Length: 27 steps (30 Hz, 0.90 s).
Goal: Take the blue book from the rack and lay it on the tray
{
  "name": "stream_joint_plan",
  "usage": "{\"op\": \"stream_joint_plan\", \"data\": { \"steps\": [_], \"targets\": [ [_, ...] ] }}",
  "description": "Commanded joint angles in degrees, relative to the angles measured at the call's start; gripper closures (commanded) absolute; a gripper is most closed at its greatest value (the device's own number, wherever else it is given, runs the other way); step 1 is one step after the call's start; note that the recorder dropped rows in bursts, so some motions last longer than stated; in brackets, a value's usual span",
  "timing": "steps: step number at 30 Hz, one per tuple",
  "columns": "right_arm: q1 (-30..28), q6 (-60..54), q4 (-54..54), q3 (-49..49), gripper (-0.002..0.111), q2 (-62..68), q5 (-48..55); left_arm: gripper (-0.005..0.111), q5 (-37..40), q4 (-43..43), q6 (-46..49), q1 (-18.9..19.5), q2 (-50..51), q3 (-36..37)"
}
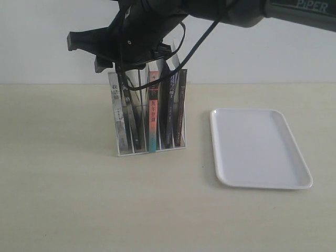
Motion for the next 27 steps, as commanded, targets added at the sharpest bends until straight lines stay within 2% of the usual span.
{"op": "stream_joint_plan", "data": {
  "steps": [1, 15, 27],
  "targets": [
    [-0.3, -0.5, -0.9, -0.3, 0.069, 0.6, -0.4, 0.102, -0.9, 0.0, -0.4, 0.0, -0.2, -0.2],
    [-0.4, -0.3, -5.1, -0.3, 0.069, 2.6, -1.7, 0.102, -0.9, 0.0, -0.4, 0.0, -0.2, -0.2],
    [-0.4, 4.5, -7.4, -0.3, 0.069, 2.9, -4.1, 0.102, -0.9, 0.0, -0.4, 0.0, -0.2, -0.2]
  ]
}}
